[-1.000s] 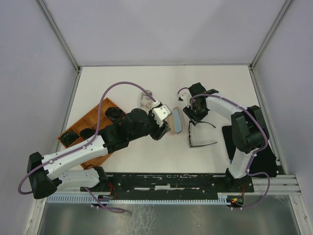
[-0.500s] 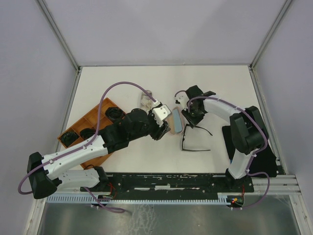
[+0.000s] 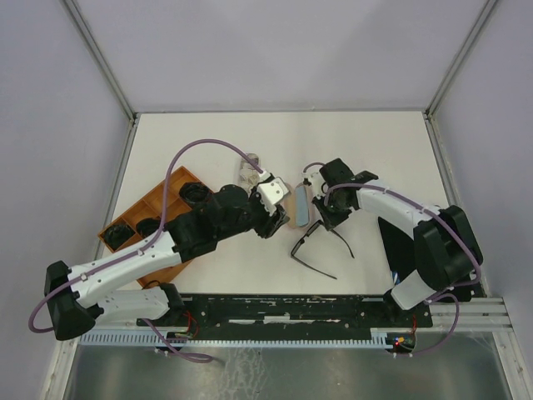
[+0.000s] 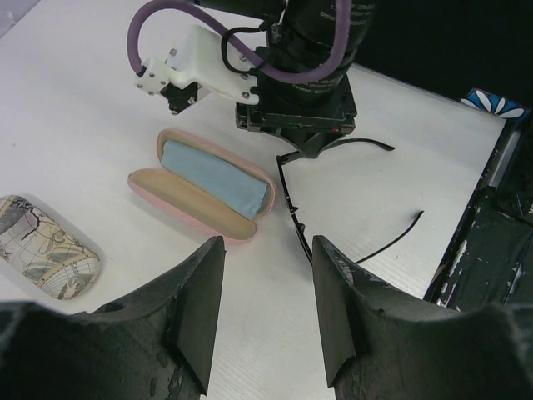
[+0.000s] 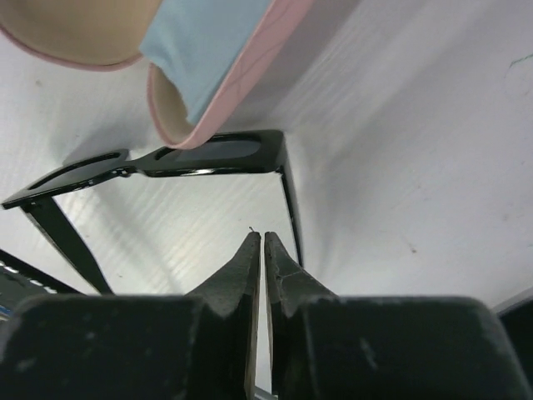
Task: Organize the sunglasses
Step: Adjust the sunglasses at the center of the board.
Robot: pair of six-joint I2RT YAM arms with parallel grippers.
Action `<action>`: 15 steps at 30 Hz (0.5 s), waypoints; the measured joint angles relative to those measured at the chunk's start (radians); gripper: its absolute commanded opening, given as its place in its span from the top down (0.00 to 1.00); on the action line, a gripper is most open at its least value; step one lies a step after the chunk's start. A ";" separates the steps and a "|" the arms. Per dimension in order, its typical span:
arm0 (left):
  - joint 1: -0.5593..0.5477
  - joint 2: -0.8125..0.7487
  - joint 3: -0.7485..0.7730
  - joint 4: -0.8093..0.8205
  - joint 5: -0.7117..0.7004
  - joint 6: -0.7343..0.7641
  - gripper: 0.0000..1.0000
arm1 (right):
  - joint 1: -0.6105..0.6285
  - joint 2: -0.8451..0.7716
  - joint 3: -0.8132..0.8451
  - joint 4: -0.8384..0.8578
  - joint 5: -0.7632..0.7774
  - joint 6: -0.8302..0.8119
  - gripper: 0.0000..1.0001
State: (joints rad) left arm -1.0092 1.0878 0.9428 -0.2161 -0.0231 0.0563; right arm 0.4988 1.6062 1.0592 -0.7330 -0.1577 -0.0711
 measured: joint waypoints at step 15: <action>0.000 -0.029 -0.001 0.000 -0.022 0.000 0.47 | 0.099 -0.158 -0.121 0.069 0.114 0.244 0.54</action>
State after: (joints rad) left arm -1.0092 1.0588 0.9421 -0.2165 -0.0448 0.0559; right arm 0.5976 1.4483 0.9379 -0.6640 -0.0441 0.1726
